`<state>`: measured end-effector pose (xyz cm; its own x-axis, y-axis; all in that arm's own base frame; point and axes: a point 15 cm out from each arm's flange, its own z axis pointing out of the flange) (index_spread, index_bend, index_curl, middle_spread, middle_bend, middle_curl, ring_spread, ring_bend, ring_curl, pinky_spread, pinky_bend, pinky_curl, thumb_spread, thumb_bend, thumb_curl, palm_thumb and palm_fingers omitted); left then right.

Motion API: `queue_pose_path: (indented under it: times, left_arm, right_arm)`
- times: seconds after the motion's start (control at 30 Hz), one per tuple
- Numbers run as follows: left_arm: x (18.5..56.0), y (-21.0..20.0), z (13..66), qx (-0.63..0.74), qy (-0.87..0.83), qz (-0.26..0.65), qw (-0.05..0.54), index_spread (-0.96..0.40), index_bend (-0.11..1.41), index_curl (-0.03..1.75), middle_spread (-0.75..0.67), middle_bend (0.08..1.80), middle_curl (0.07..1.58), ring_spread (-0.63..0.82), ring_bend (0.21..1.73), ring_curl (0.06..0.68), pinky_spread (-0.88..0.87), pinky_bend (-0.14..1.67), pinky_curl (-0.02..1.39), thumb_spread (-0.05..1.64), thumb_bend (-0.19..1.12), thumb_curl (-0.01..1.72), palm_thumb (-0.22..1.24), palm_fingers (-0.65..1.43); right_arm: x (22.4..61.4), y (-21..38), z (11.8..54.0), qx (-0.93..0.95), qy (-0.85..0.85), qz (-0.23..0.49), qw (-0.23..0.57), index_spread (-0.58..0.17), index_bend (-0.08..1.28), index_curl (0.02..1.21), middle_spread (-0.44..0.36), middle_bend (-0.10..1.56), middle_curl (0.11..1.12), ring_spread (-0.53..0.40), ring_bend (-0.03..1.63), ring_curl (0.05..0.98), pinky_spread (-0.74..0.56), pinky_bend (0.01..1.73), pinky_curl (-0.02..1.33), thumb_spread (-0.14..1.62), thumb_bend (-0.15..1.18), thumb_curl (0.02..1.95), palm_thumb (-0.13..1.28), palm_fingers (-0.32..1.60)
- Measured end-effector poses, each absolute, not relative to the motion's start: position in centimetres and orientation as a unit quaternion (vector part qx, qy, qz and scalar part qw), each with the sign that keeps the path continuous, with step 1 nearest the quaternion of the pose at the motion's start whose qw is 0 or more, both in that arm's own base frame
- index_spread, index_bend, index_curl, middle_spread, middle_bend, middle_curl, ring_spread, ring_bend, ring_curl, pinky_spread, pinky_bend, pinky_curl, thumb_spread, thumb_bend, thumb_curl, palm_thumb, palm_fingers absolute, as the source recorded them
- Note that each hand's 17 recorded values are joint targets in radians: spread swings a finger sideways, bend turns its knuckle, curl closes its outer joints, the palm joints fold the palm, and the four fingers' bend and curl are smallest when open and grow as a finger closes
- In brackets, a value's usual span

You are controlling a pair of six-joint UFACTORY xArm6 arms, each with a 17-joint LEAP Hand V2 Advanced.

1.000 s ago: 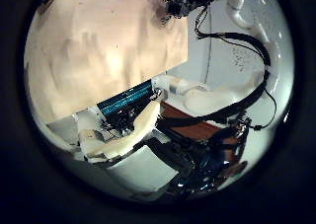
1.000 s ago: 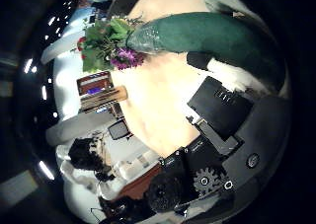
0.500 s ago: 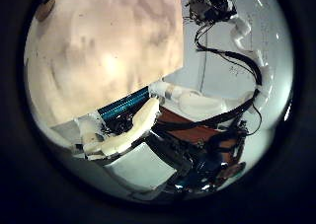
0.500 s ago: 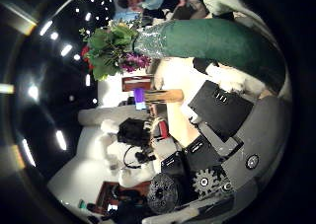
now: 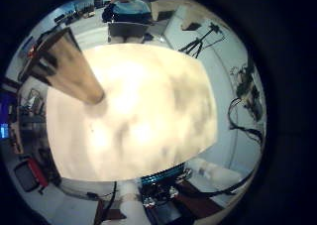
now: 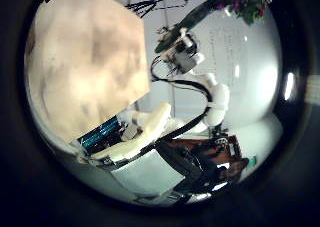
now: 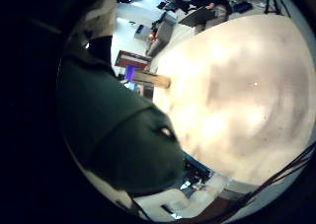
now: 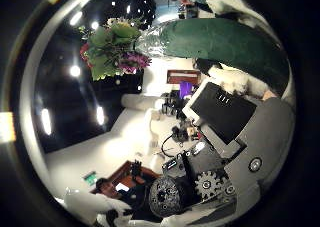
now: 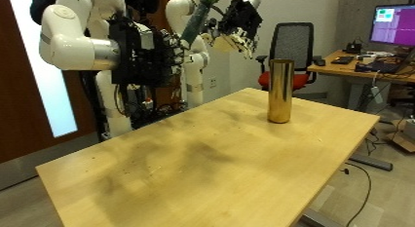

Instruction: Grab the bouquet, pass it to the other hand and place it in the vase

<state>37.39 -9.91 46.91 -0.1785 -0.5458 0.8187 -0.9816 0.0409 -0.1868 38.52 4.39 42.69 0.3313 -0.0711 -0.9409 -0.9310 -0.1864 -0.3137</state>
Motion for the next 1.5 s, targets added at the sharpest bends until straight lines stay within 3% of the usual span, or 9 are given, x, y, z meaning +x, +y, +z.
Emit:
queue_pose_path:
  times: [0.33,0.83,0.97,1.13,1.2,1.23,1.33,1.43,1.5]
  left_arm:
    - [38.7,-11.3,49.8,0.513,-0.629,0.467,0.351,0.25,0.15,0.35,0.31,0.2,0.34,0.46,0.5,0.197,0.44,0.21,0.27,0.83,-0.04,0.31,0.25,0.24]
    - [37.0,-13.5,51.4,0.427,-0.624,0.476,0.449,0.3,0.15,0.3,0.38,0.24,0.34,0.47,0.55,0.199,0.46,0.24,0.3,0.77,-0.04,0.33,0.26,0.15]
    - [36.4,-13.6,51.8,0.4,-0.631,0.459,0.481,0.3,0.15,0.29,0.32,0.32,0.36,0.47,0.55,0.194,0.45,0.21,0.29,0.76,-0.04,0.33,0.28,0.22]
    - [35.5,-13.7,52.3,0.372,-0.634,0.432,0.522,0.28,0.17,0.29,0.14,0.43,0.4,0.38,0.57,0.191,0.36,0.19,0.29,0.76,-0.04,0.34,0.29,0.32]
    - [35.3,-13.8,52.1,0.368,-0.634,0.42,0.535,0.24,0.17,0.3,0.02,0.53,0.43,0.28,0.59,0.191,0.28,0.2,0.29,0.76,-0.04,0.34,0.29,0.43]
    - [35.0,-13.9,52.1,0.364,-0.634,0.414,0.543,0.19,0.15,0.29,-0.09,0.61,0.46,0.12,0.65,0.196,0.14,0.25,0.3,0.76,-0.03,0.34,0.32,0.54]
    - [34.8,-13.9,52.1,0.36,-0.629,0.401,0.56,0.14,0.13,0.27,-0.23,0.69,0.52,-0.09,0.75,0.22,-0.07,0.4,0.33,0.78,-0.03,0.34,0.36,0.65]
    - [34.9,-13.9,52.0,0.361,-0.629,0.397,0.562,0.04,0.11,0.23,-0.38,0.81,0.59,-0.38,0.9,0.275,-0.44,0.71,0.4,0.81,-0.01,0.35,0.46,0.86]
    - [34.8,-14.0,52.0,0.361,-0.628,0.396,0.564,0.0,0.12,0.21,-0.42,0.84,0.63,-0.44,0.97,0.315,-0.55,0.82,0.44,0.83,-0.02,0.35,0.5,0.88]
  right_arm:
    - [36.8,10.3,42.6,-0.651,0.326,0.471,0.497,-0.266,1.03,0.99,-0.126,1.35,0.79,-0.184,1.44,0.654,-0.23,1.17,0.95,0.3,-0.01,0.98,1.23,1.12]
    - [36.7,19.2,42.6,-0.667,0.288,0.504,0.468,-0.267,1.03,1.0,-0.13,1.35,0.78,-0.184,1.44,0.656,-0.24,1.12,1.02,0.28,-0.01,0.99,1.23,1.12]
    - [36.7,20.1,42.3,-0.667,0.286,0.511,0.461,-0.267,1.03,1.0,-0.13,1.35,0.78,-0.185,1.44,0.657,-0.24,1.11,1.04,0.28,-0.01,0.99,1.23,1.12]
    - [36.8,20.5,41.7,-0.667,0.289,0.512,0.457,-0.267,1.03,1.0,-0.13,1.35,0.78,-0.185,1.44,0.658,-0.24,1.1,1.05,0.28,-0.01,0.99,1.23,1.12]
    - [36.8,20.5,41.6,-0.666,0.291,0.513,0.457,-0.267,1.03,1.0,-0.13,1.35,0.78,-0.185,1.44,0.658,-0.24,1.1,1.05,0.28,-0.01,0.99,1.23,1.12]
    - [36.9,20.5,41.6,-0.666,0.291,0.512,0.458,-0.267,1.03,1.0,-0.13,1.35,0.78,-0.185,1.44,0.658,-0.25,1.1,1.06,0.28,-0.01,0.99,1.23,1.12]
    - [36.9,20.5,41.6,-0.666,0.291,0.512,0.458,-0.267,1.02,1.0,-0.13,1.35,0.78,-0.185,1.44,0.659,-0.25,1.09,1.06,0.28,-0.01,0.99,1.23,1.12]
    - [37.1,20.5,41.5,-0.666,0.294,0.508,0.459,-0.268,1.02,1.0,-0.13,1.35,0.78,-0.185,1.44,0.659,-0.25,1.09,1.07,0.28,-0.01,0.99,1.23,1.12]
    - [37.1,20.5,41.5,-0.666,0.295,0.509,0.459,-0.268,1.02,1.0,-0.13,1.35,0.78,-0.186,1.43,0.66,-0.25,1.09,1.07,0.28,-0.01,0.99,1.23,1.12]
